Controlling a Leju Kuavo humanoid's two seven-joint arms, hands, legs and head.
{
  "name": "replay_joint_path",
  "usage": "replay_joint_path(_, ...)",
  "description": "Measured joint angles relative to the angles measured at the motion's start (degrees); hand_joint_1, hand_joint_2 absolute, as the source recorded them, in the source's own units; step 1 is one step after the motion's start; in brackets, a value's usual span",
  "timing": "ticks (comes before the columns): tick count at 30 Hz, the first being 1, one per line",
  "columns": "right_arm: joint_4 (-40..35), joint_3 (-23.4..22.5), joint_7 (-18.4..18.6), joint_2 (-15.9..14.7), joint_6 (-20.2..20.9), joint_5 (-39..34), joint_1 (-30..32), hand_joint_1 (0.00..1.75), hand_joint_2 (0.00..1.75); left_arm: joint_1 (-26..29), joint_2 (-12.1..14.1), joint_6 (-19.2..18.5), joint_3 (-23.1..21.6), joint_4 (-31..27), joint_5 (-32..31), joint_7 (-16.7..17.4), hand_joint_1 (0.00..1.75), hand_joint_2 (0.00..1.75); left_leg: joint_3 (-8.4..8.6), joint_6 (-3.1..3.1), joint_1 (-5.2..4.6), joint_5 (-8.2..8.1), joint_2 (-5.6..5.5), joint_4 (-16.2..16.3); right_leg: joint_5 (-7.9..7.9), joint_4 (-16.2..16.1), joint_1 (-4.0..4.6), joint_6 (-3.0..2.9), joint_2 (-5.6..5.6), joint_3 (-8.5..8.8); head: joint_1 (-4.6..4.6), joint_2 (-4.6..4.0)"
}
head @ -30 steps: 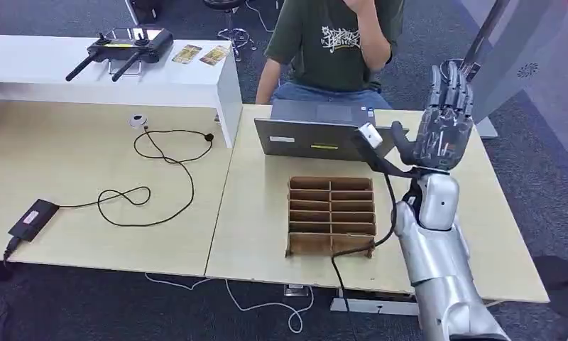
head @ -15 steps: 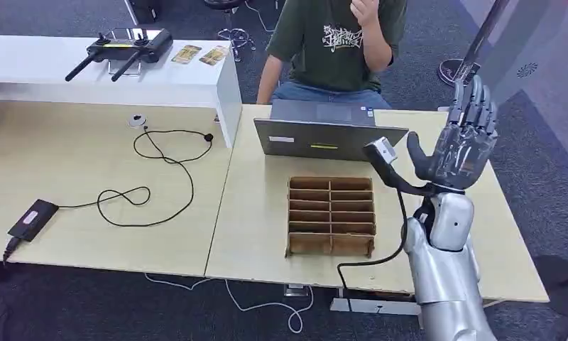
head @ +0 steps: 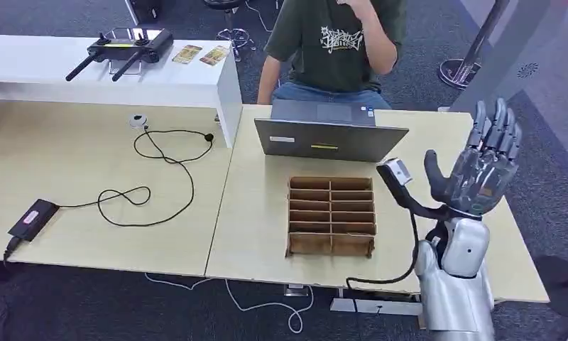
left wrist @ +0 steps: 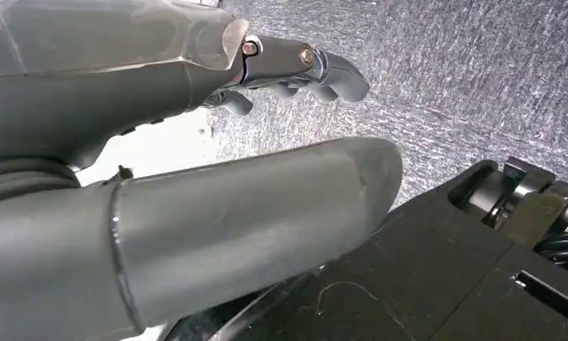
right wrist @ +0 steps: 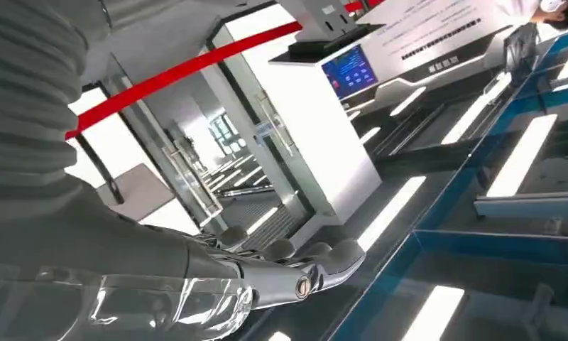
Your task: Pass the card to the sensor for recognition and then transmit it.
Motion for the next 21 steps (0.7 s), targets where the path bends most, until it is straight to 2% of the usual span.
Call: replay_joint_path(21,-11.41,-1.57,0.59,0.0,0.0,0.66,11.39,0.0,1.75,0.04,0.0,-0.2,0.0,0.0,-0.11,-0.57,0.0,0.0,-0.02,0.02,0.0,-0.02,-0.01,0.0,-0.01,-0.01,0.0,0.01,-0.02,0.0,0.0,0.0)
